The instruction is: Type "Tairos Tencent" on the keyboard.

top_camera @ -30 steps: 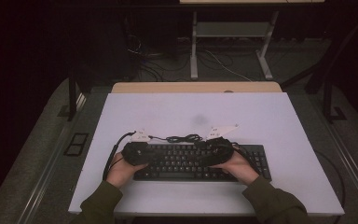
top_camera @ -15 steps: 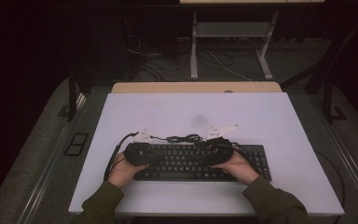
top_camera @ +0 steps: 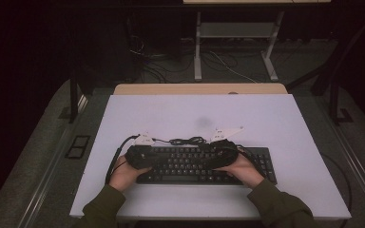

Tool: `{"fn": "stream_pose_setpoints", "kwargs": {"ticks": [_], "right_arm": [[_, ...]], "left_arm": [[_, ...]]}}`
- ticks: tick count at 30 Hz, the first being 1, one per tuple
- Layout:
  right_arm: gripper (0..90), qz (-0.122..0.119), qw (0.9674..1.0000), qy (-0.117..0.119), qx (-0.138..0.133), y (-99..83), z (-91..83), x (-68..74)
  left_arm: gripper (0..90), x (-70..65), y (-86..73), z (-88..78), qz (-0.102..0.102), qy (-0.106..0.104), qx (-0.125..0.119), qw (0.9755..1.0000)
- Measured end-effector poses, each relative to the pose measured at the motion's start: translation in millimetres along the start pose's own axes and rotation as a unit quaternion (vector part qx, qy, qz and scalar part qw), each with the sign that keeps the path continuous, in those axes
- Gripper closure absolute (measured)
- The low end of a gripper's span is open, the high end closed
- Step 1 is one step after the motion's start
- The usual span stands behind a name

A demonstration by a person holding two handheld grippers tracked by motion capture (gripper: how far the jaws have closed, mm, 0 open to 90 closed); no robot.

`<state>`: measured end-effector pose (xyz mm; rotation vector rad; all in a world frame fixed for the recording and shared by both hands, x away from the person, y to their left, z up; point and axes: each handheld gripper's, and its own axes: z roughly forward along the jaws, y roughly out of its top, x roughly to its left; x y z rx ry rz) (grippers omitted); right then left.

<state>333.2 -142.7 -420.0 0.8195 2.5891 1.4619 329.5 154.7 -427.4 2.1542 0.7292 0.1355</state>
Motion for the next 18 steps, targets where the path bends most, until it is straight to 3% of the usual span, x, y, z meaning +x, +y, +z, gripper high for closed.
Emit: {"fn": "stream_pose_setpoints", "kwargs": {"ticks": [9,12,18], "right_arm": [[35.4,0.001,1.0000,-0.001,0.000,0.1,-0.5,-0.1],[35.9,0.003,1.0000,-0.002,-0.001,0.0,-0.8,-0.7],[40.2,0.004,1.0000,-0.001,0.001,0.1,-0.8,-0.3]], "left_arm": [[84.0,-2.7,0.5,-5.9,-0.003,0.000,-0.007,1.0000],[78.2,-3.3,0.1,-6.4,-0.007,0.003,-0.010,0.9999],[58.3,-5.4,0.0,-8.0,-0.010,0.008,-0.014,0.9998]]}}
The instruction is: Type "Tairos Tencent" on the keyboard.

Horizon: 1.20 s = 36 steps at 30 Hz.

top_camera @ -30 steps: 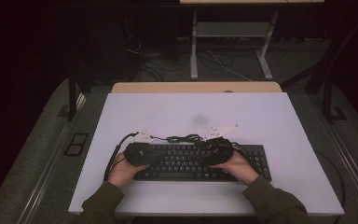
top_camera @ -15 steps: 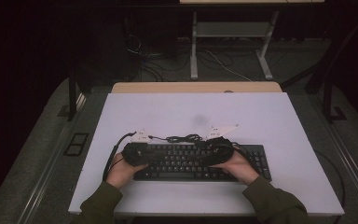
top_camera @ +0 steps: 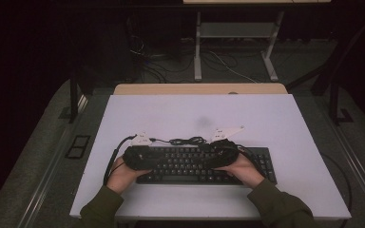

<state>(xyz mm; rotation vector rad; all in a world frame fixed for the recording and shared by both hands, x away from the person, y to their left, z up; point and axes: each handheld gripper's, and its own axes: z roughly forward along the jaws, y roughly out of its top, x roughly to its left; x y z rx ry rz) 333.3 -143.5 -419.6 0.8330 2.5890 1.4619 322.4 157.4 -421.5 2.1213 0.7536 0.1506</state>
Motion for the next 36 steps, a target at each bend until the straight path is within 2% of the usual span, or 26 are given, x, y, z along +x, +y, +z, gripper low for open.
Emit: {"fn": "stream_pose_setpoints", "kwargs": {"ticks": [8,20,25,36], "right_arm": [[55.1,0.001,1.0000,0.006,-0.001,0.4,0.4,1.2],[89.1,-0.002,0.9994,0.031,0.012,0.0,8.3,7.0],[89.2,-0.004,0.9988,0.044,0.020,-0.8,13.1,10.2],[89.2,-0.014,0.9970,0.062,0.043,-5.1,28.7,20.7]], "left_arm": [[33.7,-2.2,-1.0,0.2,-0.004,0.008,-0.007,0.9999],[14.5,-1.5,-1.6,0.7,-0.007,0.024,-0.015,0.9996],[8.8,-1.6,-1.5,1.8,-0.006,0.025,-0.015,0.9995],[9.2,-1.9,-1.6,2.5,-0.007,0.026,-0.014,0.9996]]}}
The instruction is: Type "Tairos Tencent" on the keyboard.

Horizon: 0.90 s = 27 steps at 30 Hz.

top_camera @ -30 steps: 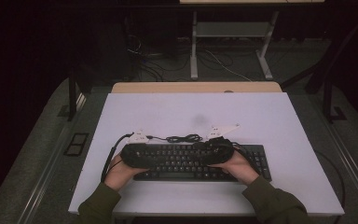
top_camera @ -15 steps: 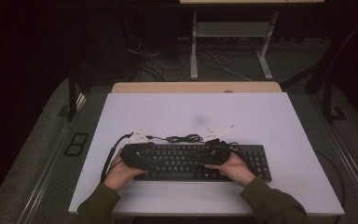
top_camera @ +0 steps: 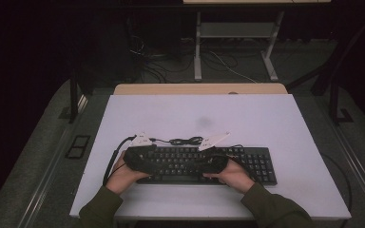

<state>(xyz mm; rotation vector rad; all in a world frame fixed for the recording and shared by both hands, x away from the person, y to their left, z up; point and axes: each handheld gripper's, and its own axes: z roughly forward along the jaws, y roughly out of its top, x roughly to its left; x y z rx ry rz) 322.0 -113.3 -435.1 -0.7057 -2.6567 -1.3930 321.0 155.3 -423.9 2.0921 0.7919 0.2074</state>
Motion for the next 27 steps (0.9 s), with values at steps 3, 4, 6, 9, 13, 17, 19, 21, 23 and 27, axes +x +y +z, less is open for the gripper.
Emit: {"fn": "stream_pose_setpoints", "kwargs": {"ticks": [3,4,6,9,13,17,19,21,23,27], "right_arm": [[89.2,-0.003,1.0000,0.002,0.005,-0.9,3.5,1.6],[89.2,-0.003,1.0000,0.003,0.008,-1.0,4.4,1.9],[89.2,-0.004,0.9999,0.003,0.010,-1.4,5.5,2.2],[89.2,-0.003,0.9999,0.002,0.016,-2.5,7.9,3.0],[89.2,-0.006,0.9998,0.001,0.018,-2.8,9.3,3.7],[89.2,-0.007,0.9997,0.000,0.022,-3.5,10.2,3.3],[89.2,-0.009,0.9996,-0.003,0.025,-4.1,11.7,4.5],[89.1,-0.010,0.9996,-0.004,0.025,-3.3,10.8,4.8],[89.0,-0.005,0.9998,-0.002,0.017,-2.6,8.3,3.6],[85.2,0.001,1.0000,-0.003,-0.001,0.6,0.1,0.7]], "left_arm": [[9.4,0.1,0.1,-0.1,0.000,0.000,-0.002,1.0000],[9.6,0.2,0.1,-0.2,0.000,0.000,-0.002,1.0000],[10.0,0.3,0.0,-0.3,0.000,0.000,-0.003,1.0000],[10.1,0.2,0.1,-0.3,0.000,0.000,-0.003,1.0000],[10.4,0.4,0.0,-0.6,0.001,0.000,-0.003,1.0000],[10.6,0.4,0.1,-0.9,0.002,0.000,-0.003,1.0000],[10.6,0.3,0.2,-1.0,0.002,0.000,-0.003,1.0000],[10.9,0.2,0.2,-1.3,0.002,0.001,-0.003,1.0000],[11.4,0.3,0.4,-1.6,0.000,0.002,-0.004,1.0000],[14.0,0.3,0.8,-2.3,-0.001,0.002,-0.007,1.0000]]}}
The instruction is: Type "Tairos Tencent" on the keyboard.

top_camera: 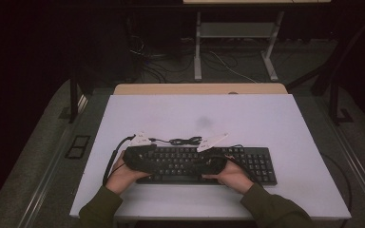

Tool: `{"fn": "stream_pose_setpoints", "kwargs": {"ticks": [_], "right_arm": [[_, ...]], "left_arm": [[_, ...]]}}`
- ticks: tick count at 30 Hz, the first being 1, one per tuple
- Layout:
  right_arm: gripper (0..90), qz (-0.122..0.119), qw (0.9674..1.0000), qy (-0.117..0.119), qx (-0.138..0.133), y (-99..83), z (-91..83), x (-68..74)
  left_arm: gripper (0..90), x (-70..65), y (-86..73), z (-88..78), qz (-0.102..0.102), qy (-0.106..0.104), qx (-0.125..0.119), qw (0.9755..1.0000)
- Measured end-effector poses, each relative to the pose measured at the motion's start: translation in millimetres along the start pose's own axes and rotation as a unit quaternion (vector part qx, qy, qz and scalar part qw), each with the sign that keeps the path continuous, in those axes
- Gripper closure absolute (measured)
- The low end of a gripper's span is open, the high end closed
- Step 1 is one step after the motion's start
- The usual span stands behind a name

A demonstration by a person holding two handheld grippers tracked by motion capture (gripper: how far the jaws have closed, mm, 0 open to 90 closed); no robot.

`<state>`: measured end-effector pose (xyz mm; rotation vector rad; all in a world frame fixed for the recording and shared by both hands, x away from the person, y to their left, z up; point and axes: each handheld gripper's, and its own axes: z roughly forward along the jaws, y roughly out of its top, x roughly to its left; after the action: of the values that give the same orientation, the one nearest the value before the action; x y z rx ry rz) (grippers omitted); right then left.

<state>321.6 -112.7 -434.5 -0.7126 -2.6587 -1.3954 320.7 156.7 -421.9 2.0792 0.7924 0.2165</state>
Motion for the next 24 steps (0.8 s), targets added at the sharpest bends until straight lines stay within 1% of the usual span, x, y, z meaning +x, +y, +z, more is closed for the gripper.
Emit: {"fn": "stream_pose_setpoints", "kwargs": {"ticks": [3,4,5,7,12,13,17,19,22,24], "right_arm": [[79.0,0.002,1.0000,-0.002,-0.009,1.1,-6.1,-2.2],[76.4,0.004,0.9999,-0.003,-0.011,1.3,-7.2,-2.2],[74.3,0.004,0.9999,-0.005,-0.013,1.5,-8.8,-2.8],[68.6,0.007,0.9998,-0.005,-0.017,1.9,-11.8,-3.2],[56.4,0.008,0.9997,-0.009,-0.023,1.6,-19.1,-6.6],[54.2,0.010,0.9996,-0.013,-0.023,1.5,-20.9,-6.9],[47.3,0.013,0.9994,-0.016,-0.026,1.0,-25.4,-9.1],[44.0,0.014,0.9994,-0.018,-0.028,0.4,-27.3,-10.4],[40.2,0.016,0.9992,-0.023,-0.030,0.1,-29.5,-11.3],[38.1,0.016,0.9991,-0.025,-0.031,0.1,-30.7,-11.9]], "left_arm": [[17.3,0.1,0.4,-0.6,-0.001,-0.002,-0.006,1.0000],[18.9,0.5,0.7,-1.4,0.002,-0.002,-0.004,1.0000],[21.1,0.1,0.9,-1.7,-0.002,-0.003,-0.005,1.0000],[25.5,0.1,1.2,-1.8,-0.001,-0.006,-0.006,1.0000],[44.4,-1.7,2.4,-0.1,0.001,-0.018,-0.008,0.9998],[49.3,-1.8,2.8,0.4,0.003,-0.020,-0.007,0.9998],[65.0,-3.2,4.3,4.4,0.003,-0.029,-0.003,0.9996],[73.4,-4.1,5.4,6.4,0.008,-0.036,0.002,0.9993],[83.4,-5.6,8.2,9.7,0.017,-0.040,0.008,0.9990],[88.9,-6.5,9.5,12.0,0.016,-0.043,0.009,0.9989]]}}
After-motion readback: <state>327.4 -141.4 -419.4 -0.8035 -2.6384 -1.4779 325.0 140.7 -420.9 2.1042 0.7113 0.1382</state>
